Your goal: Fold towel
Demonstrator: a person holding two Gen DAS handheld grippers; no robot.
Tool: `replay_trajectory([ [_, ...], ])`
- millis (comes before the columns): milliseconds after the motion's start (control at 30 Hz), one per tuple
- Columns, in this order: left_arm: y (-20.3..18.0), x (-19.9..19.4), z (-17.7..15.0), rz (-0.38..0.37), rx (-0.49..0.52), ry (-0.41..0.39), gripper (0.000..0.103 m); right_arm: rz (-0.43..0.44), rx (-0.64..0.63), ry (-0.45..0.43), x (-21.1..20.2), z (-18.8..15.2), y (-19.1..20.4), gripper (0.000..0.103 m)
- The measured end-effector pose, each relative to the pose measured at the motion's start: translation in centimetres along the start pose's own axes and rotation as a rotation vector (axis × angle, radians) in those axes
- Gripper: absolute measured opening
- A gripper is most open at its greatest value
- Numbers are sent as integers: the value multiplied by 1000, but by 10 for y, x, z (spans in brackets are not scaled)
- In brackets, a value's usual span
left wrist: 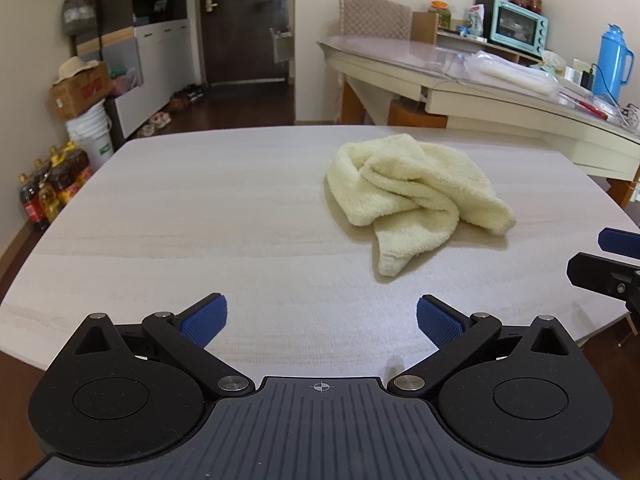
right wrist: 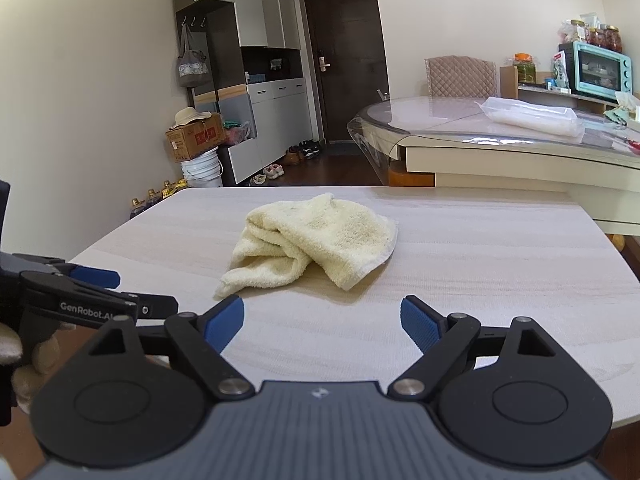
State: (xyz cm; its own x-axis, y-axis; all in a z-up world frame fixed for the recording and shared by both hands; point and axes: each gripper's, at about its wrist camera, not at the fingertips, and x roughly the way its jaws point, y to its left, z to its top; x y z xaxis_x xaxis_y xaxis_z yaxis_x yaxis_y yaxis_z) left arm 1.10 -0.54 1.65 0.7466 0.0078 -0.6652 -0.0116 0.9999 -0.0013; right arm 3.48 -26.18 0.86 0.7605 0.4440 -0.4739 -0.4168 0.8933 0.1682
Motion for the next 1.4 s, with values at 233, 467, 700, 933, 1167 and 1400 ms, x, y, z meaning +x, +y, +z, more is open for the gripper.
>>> replay_trajectory([
  [233, 0, 10, 13, 6, 2, 0, 103, -3, 20, 1, 15, 9, -8, 88],
  [467, 0, 17, 22, -8, 9, -1, 103, 0, 24, -9, 23, 17, -15, 88],
  [700, -3, 28, 27, -15, 22, 8, 103, -1, 15, -7, 32, 23, -17, 88],
  [933, -3, 35, 34, -18, 26, 5, 103, -12, -11, -2, 49, 37, -25, 88],
  [1167, 7, 43, 44, -6, 14, -5, 103, -2, -28, 46, 90, 57, -39, 78],
  [1400, 18, 58, 59, -8, -5, -1, 103, 15, 31, 90, 137, 78, -65, 60],
])
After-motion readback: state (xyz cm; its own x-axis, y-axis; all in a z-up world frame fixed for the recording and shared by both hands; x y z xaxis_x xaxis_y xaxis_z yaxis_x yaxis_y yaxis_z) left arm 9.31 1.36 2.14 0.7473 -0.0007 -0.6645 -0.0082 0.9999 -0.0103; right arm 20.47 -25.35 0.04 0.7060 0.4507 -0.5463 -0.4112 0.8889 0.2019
